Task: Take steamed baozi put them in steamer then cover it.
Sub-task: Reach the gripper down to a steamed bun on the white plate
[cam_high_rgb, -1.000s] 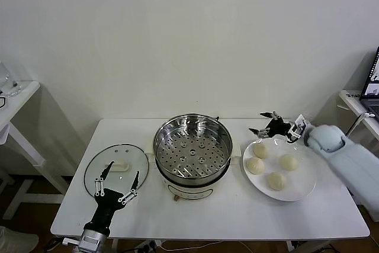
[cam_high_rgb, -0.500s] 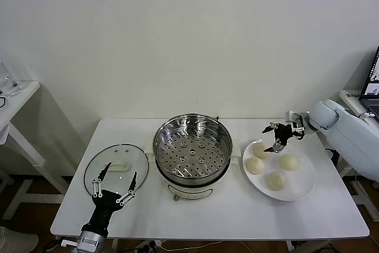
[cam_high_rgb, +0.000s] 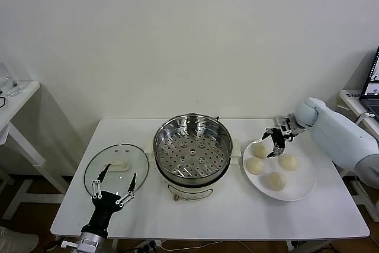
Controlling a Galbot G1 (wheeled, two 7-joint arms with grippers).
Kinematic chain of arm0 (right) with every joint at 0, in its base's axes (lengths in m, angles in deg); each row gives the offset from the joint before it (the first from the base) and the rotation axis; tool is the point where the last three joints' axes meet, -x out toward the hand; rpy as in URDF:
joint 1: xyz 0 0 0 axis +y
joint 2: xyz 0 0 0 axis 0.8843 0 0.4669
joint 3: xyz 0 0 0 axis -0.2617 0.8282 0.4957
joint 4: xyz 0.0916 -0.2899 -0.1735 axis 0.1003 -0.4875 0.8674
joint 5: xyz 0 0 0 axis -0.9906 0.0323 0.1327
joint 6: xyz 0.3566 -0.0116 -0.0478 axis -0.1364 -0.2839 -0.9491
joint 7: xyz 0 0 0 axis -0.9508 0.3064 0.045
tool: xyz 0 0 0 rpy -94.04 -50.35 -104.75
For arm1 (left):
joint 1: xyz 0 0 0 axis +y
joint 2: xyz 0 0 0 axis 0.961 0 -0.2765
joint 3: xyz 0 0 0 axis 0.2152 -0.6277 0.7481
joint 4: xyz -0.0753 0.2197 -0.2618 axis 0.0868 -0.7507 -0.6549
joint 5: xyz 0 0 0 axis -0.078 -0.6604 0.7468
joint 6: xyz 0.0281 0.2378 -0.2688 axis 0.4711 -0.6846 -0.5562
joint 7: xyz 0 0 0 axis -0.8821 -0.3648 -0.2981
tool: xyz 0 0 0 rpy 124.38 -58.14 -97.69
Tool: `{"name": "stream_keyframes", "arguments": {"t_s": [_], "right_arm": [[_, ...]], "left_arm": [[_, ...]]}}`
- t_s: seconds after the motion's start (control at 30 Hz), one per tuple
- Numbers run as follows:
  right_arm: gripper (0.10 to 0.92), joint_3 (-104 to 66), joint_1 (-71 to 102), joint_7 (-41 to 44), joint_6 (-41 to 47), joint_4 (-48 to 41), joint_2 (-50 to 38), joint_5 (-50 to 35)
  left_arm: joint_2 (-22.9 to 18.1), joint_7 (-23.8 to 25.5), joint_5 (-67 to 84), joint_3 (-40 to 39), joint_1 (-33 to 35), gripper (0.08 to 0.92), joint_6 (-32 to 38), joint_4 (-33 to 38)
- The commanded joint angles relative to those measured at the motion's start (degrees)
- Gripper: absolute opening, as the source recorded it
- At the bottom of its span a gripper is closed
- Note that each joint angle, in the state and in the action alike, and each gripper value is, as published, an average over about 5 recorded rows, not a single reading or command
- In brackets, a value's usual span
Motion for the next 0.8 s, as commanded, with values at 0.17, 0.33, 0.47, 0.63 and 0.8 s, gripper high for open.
{"name": "stream_keyframes", "arguments": {"t_s": [0.17,0.33,0.47,0.63,0.8], "right_arm": [[0.823,-0.2,-0.2,0.0,-1.5,-5.1,4.1,5.3],[0.821,-0.7,0.2,-1.0,-1.8,-6.2,5.0,5.9],[0.794,-0.7,0.4,-1.5,-2.0,-6.6,5.4,6.3],[0.721,-0.8,0.7,-2.0,-2.2,-6.5,5.4,6.5],[0.677,-0.4,0.3,-1.7,-2.3,-3.2,3.9,6.5]], "left_arm": [[-0.1,-0.1,-0.1,0.0,0.0,0.823,0.2,-0.3],[-0.1,-0.1,-0.1,0.0,0.0,0.823,0.3,-0.4],[-0.2,-0.2,-0.1,-0.1,-0.1,0.823,0.3,-0.5],[-0.2,-0.2,-0.1,-0.1,-0.1,0.823,0.3,-0.5],[-0.1,-0.2,-0.1,0.1,0.0,0.823,0.3,-0.1]]}}
